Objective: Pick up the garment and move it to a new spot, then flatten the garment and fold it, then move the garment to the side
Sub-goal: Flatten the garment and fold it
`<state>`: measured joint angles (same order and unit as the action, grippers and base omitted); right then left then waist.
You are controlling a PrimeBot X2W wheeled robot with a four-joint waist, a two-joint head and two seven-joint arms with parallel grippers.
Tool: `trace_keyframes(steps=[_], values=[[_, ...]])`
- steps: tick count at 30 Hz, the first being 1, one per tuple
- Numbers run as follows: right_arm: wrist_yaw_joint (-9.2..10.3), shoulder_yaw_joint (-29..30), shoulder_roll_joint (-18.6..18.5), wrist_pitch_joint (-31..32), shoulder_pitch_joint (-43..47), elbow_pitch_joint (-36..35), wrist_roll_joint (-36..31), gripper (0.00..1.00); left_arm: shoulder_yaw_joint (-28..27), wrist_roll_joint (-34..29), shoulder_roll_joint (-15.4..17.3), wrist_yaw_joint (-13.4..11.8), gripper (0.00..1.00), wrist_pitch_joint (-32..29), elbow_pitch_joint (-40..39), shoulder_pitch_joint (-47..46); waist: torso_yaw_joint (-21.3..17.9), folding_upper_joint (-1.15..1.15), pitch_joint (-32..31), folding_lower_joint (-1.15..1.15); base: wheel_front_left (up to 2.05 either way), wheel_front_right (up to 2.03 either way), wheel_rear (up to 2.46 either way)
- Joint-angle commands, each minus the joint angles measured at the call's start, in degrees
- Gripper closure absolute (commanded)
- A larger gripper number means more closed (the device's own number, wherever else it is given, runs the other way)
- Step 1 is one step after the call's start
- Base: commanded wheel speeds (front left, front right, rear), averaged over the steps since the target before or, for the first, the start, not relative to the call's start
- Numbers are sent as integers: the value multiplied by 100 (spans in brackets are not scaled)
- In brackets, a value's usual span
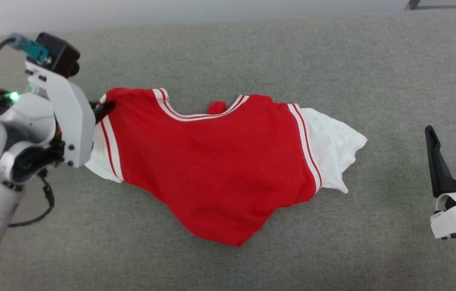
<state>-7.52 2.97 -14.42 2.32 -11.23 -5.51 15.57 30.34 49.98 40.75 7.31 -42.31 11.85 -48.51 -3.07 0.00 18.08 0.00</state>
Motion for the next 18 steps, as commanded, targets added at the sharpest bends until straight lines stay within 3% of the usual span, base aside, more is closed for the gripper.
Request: trace_keyframes(steps=[1,5,6,7,8,9,11,18], values=[[6,-5,1,-34,-41,11,3,0,21,-1,-21,16,100,29,41,-56,-48,0,54,0,0,0,0],[6,-54,-6,-85,-112,87,42,0,382,39,-112,18,99,305,371,-350,-139,0,157,0,0,0,0],[6,-59,-10,-106,-132,112,43,0,469,33,-144,17,89,408,471,-424,-160,0,181,0,0,0,0],[6,-70,-11,-126,-146,127,48,0,562,69,-190,17,73,501,566,-475,-182,0,204,0,0,0,0],[6,-83,-8,-136,-152,147,54,0,639,140,-231,18,68,574,697,-499,-207,0,220,0,0,0,0],[6,-87,-4,-150,-168,171,57,0,732,169,-252,17,55,630,813,-530,-226,0,231,0,0,0,0],[6,-104,8,-176,-196,197,54,0,847,273,-281,17,0,691,1071,-602,-256,0,246,0,0,0,0],[6,-43,13,-199,-100,269,26,0,1006,613,-251,18,0,959,1462,-794,-209,0,160,0,0,0,0]])
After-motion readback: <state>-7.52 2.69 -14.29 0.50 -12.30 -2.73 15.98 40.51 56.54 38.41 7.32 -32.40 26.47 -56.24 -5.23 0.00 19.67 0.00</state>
